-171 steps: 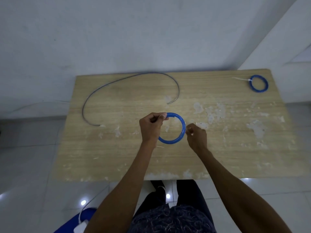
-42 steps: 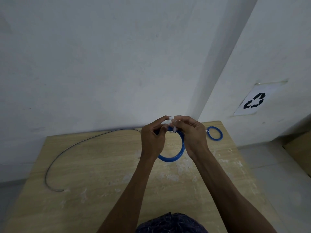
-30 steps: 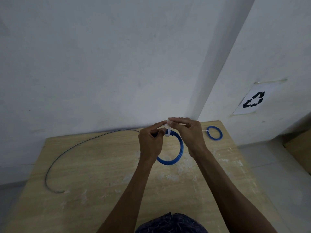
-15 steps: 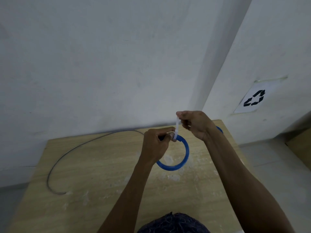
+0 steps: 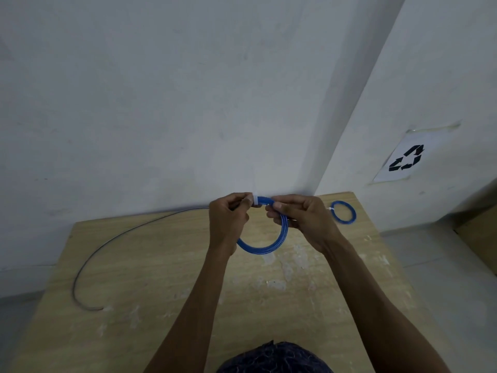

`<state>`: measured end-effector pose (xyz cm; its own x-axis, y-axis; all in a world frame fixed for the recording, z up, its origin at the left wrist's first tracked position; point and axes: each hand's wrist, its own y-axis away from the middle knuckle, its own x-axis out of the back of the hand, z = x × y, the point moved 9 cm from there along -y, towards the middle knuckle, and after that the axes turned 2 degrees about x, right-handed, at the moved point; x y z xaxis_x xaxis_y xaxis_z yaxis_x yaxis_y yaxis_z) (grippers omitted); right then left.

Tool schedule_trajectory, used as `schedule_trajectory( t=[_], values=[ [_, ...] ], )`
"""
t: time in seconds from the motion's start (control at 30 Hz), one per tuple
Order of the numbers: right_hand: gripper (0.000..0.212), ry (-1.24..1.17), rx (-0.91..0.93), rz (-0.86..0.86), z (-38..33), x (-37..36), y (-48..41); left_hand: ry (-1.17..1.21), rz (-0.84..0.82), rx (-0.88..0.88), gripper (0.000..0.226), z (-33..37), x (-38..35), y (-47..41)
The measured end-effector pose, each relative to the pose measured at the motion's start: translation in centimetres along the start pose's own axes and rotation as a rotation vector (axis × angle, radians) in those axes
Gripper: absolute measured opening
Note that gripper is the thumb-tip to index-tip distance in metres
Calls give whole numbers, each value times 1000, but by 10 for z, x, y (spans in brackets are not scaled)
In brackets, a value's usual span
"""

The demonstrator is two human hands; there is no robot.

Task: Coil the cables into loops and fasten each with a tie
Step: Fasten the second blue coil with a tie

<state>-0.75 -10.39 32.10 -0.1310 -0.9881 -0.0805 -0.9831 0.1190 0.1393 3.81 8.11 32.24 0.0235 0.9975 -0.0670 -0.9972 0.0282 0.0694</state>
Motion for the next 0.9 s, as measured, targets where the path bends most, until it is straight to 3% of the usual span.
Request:
schedule_trajectory(
  t=[0.3,0.57,0.77,0.9],
  values=[
    [35,-90,55,-10,1,-9,7,62,22,34,11,2,6,-7],
    [36,22,105,-13,4,-13,8,140,110,115,11,-6,15,-8],
    [22,-118,168,222,4,-1,5,118,121,21,9,-2,6,-3],
    [20,-69,217,294,4,-1,5,49,130,-58,8,4,5,-2]
  ],
)
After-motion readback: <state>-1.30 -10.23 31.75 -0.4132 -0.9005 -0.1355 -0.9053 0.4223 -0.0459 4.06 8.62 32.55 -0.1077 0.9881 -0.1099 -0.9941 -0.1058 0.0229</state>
